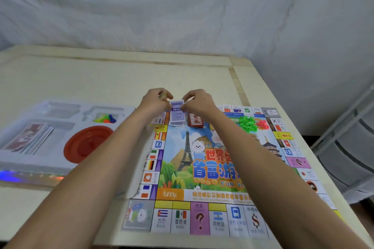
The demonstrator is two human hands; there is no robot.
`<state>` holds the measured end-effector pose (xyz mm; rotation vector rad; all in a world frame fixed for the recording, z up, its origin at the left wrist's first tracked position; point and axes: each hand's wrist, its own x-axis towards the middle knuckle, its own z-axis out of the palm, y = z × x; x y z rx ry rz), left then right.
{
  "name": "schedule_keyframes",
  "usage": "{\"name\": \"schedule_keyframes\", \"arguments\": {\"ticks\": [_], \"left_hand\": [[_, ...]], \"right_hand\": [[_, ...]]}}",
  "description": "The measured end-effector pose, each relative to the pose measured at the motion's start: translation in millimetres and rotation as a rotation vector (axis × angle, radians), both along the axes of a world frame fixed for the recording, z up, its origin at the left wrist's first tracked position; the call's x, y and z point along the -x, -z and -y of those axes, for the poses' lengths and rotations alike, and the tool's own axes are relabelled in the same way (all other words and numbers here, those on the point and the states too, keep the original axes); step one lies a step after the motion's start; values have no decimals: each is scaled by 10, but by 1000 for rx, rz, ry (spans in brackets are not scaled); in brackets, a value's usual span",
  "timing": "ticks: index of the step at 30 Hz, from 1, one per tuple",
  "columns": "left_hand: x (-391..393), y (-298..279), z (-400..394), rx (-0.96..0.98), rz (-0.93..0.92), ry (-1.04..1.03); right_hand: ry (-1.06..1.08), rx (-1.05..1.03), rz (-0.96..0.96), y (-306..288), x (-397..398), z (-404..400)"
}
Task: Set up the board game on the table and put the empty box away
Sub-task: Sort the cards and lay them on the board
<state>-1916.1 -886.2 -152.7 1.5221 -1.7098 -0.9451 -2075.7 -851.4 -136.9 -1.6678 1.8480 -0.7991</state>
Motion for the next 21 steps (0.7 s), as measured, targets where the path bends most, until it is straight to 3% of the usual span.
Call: {"name": "schedule_keyframes", "arguments": {"ticks": [5,10,15,17,21], "left_hand": [[95,113,142,-34,235,37],[116,216,186,32,352,74],[116,213,167,161,424,84],[108,174,137,173,270,33],[109,-23,31,-133,-468,-165]], "right_hand": [[22,-94,-87,257,-6,214],[21,-91,-341,400,-74,309],[9,-82,-367,445,-74,260],[-9,-67,-381,412,-128,203],[33,47,-213,216,-123,80]]}}
